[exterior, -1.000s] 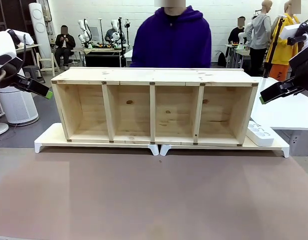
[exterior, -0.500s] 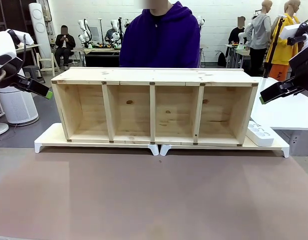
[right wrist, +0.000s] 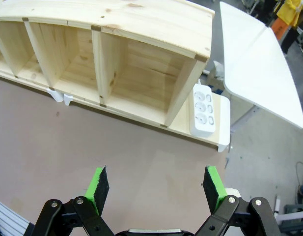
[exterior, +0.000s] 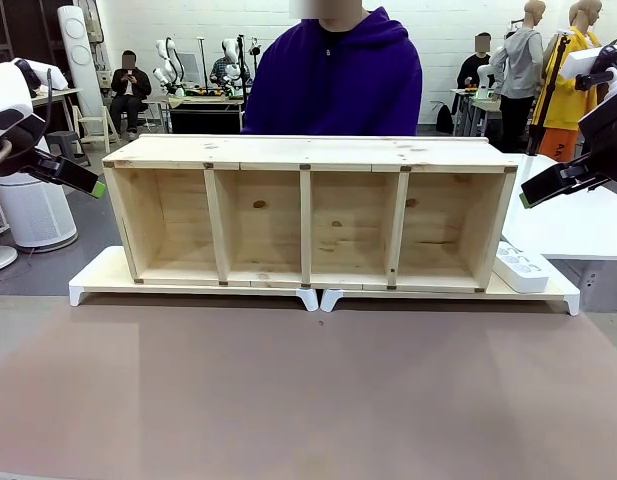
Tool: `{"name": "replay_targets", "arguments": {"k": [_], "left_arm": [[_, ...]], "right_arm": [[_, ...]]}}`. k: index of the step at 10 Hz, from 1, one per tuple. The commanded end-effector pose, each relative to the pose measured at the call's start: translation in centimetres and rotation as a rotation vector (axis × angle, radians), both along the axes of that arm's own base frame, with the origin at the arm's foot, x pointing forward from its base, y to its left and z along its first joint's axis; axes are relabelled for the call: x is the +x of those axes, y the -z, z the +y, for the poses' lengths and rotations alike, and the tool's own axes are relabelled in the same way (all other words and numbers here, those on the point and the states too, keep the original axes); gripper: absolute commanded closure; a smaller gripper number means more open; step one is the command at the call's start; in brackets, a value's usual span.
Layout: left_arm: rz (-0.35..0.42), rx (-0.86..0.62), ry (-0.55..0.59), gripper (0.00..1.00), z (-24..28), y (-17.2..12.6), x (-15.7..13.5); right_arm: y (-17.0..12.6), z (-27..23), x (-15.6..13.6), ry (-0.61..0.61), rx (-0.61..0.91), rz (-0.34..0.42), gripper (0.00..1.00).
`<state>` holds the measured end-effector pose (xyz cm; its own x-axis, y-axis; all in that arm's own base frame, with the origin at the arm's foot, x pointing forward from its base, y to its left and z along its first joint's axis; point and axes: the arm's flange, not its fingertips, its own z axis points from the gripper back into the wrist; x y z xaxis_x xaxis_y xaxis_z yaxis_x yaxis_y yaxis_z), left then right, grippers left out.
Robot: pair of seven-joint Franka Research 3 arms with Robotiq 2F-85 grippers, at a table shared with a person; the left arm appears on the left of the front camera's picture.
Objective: Perform cable management.
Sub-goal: When the cord part of the Power Cable appears at the lower middle area of the table and stops, grasp the cord part of the Power Cable.
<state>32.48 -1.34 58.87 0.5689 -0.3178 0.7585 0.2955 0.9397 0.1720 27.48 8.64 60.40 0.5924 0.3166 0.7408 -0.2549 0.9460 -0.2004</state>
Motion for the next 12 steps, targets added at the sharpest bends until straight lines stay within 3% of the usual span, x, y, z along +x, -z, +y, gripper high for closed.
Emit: {"name": "replay_targets", "arguments": {"k": [1,12], "left_arm": [[-0.001,-0.003,-0.017,0.00,-0.20,-0.07,-0.08],[-0.001,-0.003,-0.017,0.00,-0.20,-0.07,-0.08]], "right_arm": [[0.03,0.10,0.11,0.018,0.005,-0.004,0.00],[0.03,0.10,0.11,0.018,0.005,-0.004,0.00]]}}
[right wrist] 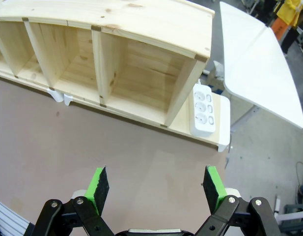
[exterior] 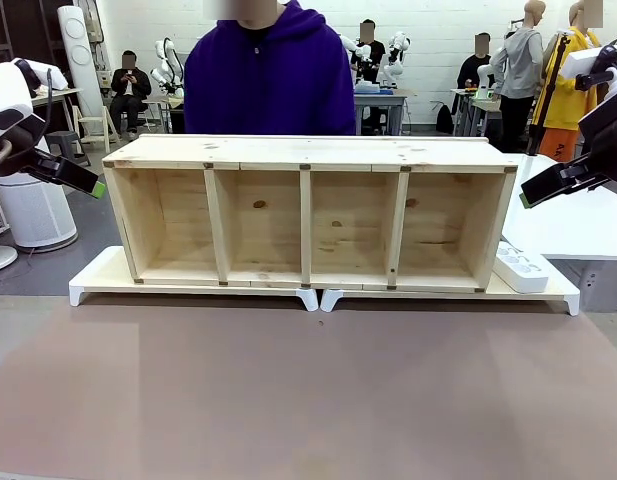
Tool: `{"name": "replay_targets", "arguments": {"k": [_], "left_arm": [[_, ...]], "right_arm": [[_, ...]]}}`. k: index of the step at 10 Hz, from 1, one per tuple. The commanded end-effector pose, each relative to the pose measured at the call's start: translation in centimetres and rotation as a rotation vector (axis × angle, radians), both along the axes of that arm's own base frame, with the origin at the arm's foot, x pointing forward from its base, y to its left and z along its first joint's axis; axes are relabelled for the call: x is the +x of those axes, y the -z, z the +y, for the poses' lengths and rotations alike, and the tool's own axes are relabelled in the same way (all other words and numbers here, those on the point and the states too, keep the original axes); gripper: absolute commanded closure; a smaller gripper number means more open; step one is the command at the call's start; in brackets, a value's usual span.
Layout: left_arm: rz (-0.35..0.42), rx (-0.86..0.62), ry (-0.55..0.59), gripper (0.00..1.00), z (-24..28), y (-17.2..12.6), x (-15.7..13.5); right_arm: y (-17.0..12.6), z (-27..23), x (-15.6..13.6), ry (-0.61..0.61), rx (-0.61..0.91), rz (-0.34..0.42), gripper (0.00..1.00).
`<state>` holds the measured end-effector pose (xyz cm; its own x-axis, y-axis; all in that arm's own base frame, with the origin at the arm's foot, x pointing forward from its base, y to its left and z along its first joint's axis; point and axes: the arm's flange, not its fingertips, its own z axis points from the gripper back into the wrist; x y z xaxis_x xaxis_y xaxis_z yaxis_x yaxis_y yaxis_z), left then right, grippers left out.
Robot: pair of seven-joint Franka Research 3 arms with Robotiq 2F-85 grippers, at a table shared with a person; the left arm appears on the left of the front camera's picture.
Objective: Perform cable management.
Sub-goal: When the cord part of the Power Cable appears at the lower middle area of the table and stops, grasp the cord part of the Power Cable.
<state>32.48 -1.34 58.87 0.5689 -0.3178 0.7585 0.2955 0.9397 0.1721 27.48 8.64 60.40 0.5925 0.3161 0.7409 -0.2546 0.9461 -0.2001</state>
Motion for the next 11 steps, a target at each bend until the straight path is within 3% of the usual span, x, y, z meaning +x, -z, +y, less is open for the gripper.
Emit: {"name": "replay_targets", "arguments": {"k": [1,11], "left_arm": [[-0.001,-0.003,-0.017,0.00,-0.19,-0.07,-0.08],[-0.001,-0.003,-0.017,0.00,-0.19,-0.07,-0.08]], "right_arm": [[0.03,0.10,0.11,0.018,0.004,-0.004,0.00],[0.03,0.10,0.11,0.018,0.004,-0.004,0.00]]}}
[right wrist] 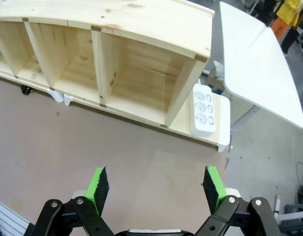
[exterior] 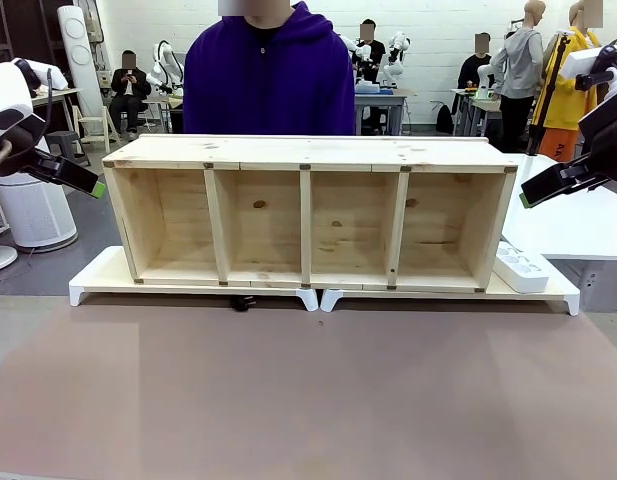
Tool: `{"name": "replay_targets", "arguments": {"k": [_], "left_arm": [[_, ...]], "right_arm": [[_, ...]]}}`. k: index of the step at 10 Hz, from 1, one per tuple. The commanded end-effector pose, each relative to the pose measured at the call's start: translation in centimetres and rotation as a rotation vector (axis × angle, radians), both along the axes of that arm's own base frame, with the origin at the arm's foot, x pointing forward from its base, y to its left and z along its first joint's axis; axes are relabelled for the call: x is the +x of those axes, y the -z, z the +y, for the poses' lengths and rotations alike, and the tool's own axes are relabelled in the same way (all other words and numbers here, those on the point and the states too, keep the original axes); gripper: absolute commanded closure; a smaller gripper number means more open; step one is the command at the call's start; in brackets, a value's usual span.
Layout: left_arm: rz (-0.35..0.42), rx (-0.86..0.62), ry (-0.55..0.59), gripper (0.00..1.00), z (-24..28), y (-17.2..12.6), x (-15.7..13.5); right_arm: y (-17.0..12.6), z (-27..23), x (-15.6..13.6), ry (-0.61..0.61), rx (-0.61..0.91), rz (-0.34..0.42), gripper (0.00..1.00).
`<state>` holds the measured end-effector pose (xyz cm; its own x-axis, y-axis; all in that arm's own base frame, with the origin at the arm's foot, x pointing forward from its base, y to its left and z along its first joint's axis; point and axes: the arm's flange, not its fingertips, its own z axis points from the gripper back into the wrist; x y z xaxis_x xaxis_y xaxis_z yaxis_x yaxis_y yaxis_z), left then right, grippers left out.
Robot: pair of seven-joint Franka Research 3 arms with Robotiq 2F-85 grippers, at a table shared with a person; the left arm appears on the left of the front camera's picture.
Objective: Perform cable management.
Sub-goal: When the cord part of the Power Cable appears at the lower middle area of the table and stops, grasp the cord part of the Power Cable.
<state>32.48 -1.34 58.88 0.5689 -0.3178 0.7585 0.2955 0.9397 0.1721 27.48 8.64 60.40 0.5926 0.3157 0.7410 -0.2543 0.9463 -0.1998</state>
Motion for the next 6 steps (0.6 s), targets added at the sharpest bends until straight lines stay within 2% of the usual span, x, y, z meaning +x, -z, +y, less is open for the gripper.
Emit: {"name": "replay_targets", "arguments": {"k": [1,6], "left_arm": [[-0.001,-0.003,-0.017,0.00,-0.19,-0.07,-0.08],[-0.001,-0.003,-0.017,0.00,-0.19,-0.07,-0.08]], "right_arm": [[0.03,0.10,0.11,0.018,0.004,-0.004,0.00],[0.03,0.10,0.11,0.018,0.004,-0.004,0.00]]}}
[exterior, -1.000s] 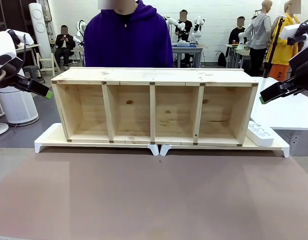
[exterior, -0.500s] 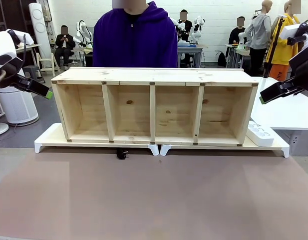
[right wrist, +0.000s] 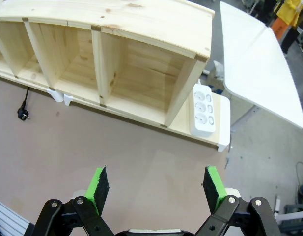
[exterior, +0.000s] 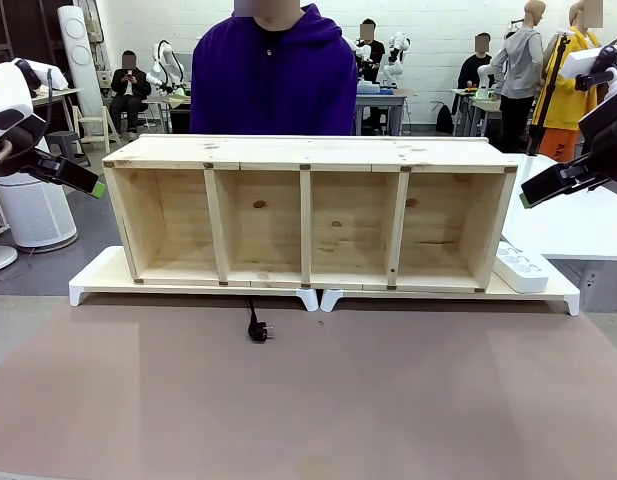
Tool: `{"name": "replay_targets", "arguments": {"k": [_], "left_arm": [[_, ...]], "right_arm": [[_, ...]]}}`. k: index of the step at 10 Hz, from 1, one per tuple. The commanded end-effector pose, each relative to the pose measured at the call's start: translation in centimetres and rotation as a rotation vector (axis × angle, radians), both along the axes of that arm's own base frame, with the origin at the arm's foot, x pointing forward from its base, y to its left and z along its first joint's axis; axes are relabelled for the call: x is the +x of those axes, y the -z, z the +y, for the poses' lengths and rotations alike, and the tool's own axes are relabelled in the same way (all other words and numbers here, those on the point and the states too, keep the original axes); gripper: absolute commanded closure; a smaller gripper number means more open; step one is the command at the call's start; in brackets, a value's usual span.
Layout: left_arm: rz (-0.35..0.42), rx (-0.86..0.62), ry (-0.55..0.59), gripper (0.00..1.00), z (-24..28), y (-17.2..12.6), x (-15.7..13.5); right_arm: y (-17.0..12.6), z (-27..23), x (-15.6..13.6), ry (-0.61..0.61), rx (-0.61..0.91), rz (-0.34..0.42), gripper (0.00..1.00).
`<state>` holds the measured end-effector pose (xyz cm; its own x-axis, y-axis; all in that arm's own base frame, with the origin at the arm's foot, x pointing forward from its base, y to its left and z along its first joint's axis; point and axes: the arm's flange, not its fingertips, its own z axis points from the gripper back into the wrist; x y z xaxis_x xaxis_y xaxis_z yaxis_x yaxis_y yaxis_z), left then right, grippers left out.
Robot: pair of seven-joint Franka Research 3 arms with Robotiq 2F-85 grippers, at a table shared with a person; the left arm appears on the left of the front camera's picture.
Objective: Perform cable management.
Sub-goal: When the cord part of the Power Cable appears at the lower middle area of the table and stops, grasp the cord part of the Power Cable.
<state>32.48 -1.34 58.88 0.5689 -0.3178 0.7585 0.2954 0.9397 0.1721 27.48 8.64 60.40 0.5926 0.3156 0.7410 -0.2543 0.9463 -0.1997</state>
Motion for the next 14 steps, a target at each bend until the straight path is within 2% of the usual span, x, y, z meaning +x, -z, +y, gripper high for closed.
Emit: {"name": "replay_targets", "arguments": {"k": [1,14], "left_arm": [[-0.001,-0.003,-0.017,0.00,-0.19,-0.07,-0.08],[-0.001,-0.003,-0.017,0.00,-0.19,-0.07,-0.08]], "right_arm": [[0.03,0.10,0.11,0.018,0.004,-0.004,0.00],[0.03,0.10,0.11,0.018,0.004,-0.004,0.00]]}}
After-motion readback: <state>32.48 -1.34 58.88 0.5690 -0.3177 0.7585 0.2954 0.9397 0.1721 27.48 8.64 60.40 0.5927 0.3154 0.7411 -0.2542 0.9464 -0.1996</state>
